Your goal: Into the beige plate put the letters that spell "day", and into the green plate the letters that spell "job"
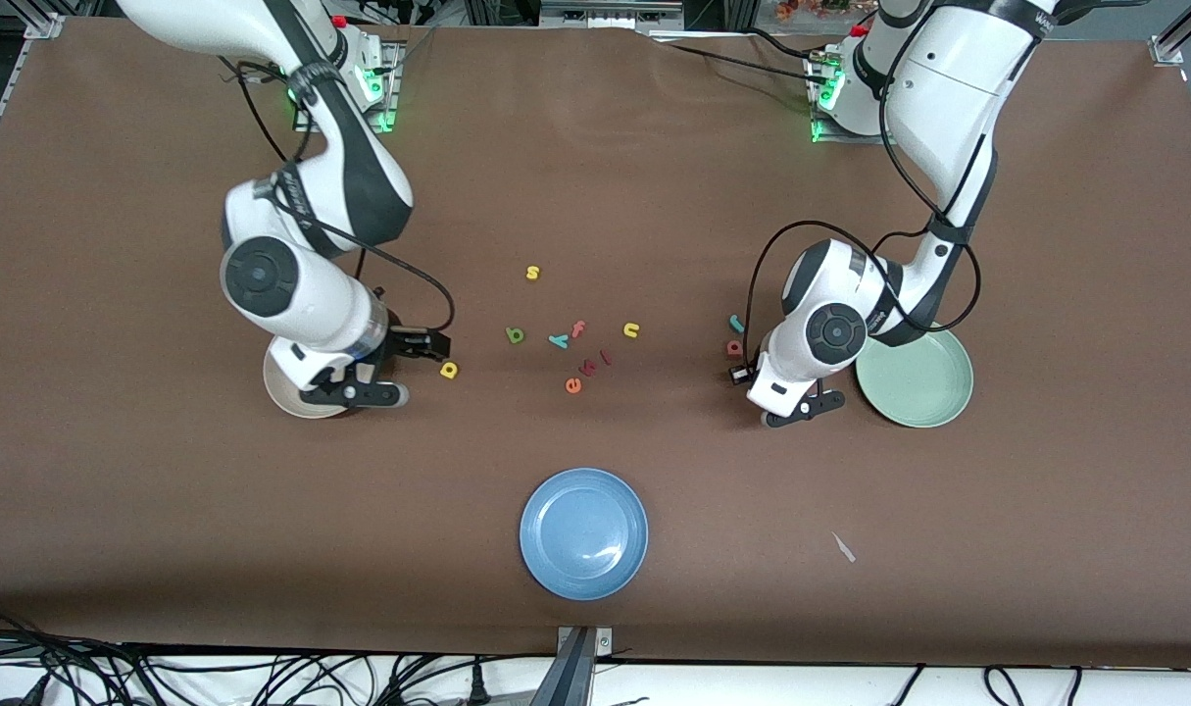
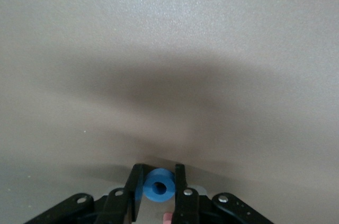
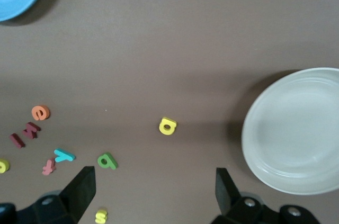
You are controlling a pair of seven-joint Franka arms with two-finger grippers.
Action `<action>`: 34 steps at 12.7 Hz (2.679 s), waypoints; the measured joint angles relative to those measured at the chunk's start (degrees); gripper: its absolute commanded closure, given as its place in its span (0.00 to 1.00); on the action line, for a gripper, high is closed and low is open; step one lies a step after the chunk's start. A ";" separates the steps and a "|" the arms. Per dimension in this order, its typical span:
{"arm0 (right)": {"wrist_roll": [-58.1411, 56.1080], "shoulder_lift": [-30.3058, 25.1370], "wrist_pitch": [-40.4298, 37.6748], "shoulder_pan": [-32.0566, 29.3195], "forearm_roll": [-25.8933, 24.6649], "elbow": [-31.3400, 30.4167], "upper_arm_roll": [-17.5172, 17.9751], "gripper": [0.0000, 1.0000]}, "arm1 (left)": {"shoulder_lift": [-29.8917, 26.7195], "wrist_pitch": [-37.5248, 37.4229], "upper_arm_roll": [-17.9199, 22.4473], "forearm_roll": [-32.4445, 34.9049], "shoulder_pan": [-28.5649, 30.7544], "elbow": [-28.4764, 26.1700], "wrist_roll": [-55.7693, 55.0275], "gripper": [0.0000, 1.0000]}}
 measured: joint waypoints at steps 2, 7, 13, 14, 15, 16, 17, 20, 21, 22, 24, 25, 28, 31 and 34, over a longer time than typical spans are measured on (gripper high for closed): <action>3.63 2.31 1.88 3.71 -0.30 -0.06 -2.05 0.00 | -0.02 -0.01 0.00 0.04 -0.02 0.00 0.03 1.00; 7.76 4.50 9.17 6.59 -1.13 -4.73 -3.97 0.00 | -4.85 -10.24 0.91 0.42 2.14 1.86 6.54 1.00; 7.22 4.39 27.39 5.55 -1.56 -18.18 -4.37 0.00 | -14.56 -22.80 1.72 7.64 21.81 0.65 32.95 1.00; 7.17 4.39 30.33 5.56 -1.57 -20.42 -4.36 0.00 | -13.25 -21.65 1.73 8.74 24.20 -0.02 35.65 1.00; 7.16 4.39 31.73 5.57 -1.57 -21.73 -4.35 0.00 | -11.23 -19.26 1.72 9.19 25.71 -0.46 37.01 1.00; 7.17 4.37 32.26 5.57 -1.57 -22.18 -4.29 0.00 | -8.75 -16.52 1.68 9.26 26.38 -0.72 37.53 0.97; 7.17 4.33 32.40 5.58 -1.57 -22.20 -4.19 0.00 | -6.17 -14.25 1.57 9.27 26.42 -0.80 37.56 0.93; 7.77 4.22 32.72 5.58 -1.56 -21.62 -3.95 0.00 | -3.04 -12.09 0.81 9.27 26.13 -0.59 37.12 0.00; 7.82 4.32 32.75 5.60 -1.56 -21.30 -3.92 0.00 | -3.31 -12.11 0.55 9.27 26.13 -0.14 36.32 0.00; 7.86 4.66 33.15 5.62 -1.56 -21.14 -3.91 0.00 | -4.05 -12.15 -0.08 9.27 26.07 0.53 34.60 0.00; 8.16 5.52 34.59 5.83 -1.54 -21.02 -3.84 0.04 | -7.13 -14.38 -4.27 9.26 25.92 1.27 26.57 0.00; 8.33 5.81 34.87 5.91 -1.54 -20.98 -3.76 0.09 | -8.77 -16.57 -7.88 9.25 25.76 1.31 20.65 0.00; 8.43 6.38 35.57 5.96 -1.54 -20.83 -3.67 0.42 | -9.68 -17.60 -17.97 9.26 23.45 0.66 0.82 0.04; 8.41 6.50 35.62 6.00 -1.54 -20.36 -3.58 0.86 | -6.02 -10.19 -19.17 9.27 16.44 -0.65 -14.10 0.14; 8.04 6.22 35.45 6.08 -1.56 -19.61 -3.39 1.00 | -0.13 -2.57 -18.74 12.42 12.68 -0.95 -22.12 0.14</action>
